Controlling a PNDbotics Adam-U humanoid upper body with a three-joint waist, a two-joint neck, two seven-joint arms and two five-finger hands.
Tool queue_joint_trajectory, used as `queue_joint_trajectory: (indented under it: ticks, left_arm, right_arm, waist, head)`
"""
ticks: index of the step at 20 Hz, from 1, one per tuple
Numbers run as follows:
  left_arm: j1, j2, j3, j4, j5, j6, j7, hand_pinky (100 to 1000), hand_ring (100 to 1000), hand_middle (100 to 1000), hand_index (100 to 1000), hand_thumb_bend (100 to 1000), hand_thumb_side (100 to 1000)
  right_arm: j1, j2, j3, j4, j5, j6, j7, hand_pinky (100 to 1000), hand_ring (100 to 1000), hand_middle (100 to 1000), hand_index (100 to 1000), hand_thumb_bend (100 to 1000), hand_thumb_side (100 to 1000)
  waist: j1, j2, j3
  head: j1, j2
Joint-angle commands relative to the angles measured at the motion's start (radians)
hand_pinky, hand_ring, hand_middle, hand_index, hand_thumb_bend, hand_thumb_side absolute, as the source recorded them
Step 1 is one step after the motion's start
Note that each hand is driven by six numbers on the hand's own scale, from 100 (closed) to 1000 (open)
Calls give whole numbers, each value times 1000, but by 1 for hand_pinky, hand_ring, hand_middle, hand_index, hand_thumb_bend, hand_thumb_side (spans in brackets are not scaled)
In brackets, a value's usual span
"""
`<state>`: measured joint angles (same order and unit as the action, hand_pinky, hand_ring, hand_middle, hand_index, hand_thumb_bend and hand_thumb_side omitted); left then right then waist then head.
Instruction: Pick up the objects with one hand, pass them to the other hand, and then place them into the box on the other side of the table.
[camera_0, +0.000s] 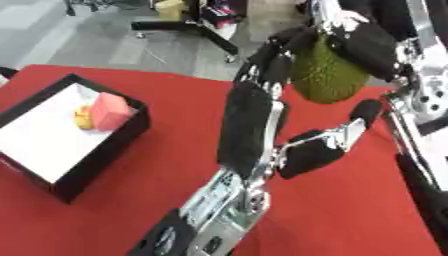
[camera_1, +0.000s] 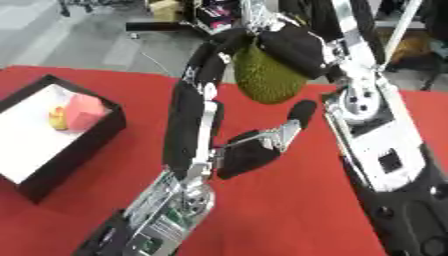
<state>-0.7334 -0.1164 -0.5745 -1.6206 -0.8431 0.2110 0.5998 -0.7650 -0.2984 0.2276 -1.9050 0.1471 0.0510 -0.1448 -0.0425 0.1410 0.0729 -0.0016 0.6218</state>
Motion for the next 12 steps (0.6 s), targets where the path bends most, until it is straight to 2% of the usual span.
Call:
queue_joint_trajectory:
  ticks: [1,6,10,12]
  left_arm:
    - [-24,-15,16,-3,-6,9,9,789,743,753,834,475,413]
    - [-37,-14,32,6,-4,28,29,764,720,729,809,391,393]
    - [-48,-14,39,12,-17,37,36,712,661,682,773,347,345]
    - [-50,-15,40,12,-21,38,40,672,612,631,728,284,343]
  right_arm:
    - [-13,-10,-4,-23,-10,-5,7,761,162,100,100,100,316]
    - [-10,-6,-4,-21,-14,-8,13,762,162,100,100,100,314]
    - [-9,-4,-2,-23,-18,-9,18,761,160,100,100,100,313]
    - [-8,-4,-2,-23,-19,-10,21,761,159,100,100,100,311]
  waist:
    - [1,-11,-4]
    - [1,-11,-7]
    - [1,-11,-9]
    - [1,-11,-10]
  head:
    - [-2,-12]
    - [-2,-14]
    - [-3,-15]
    - [-3,-15]
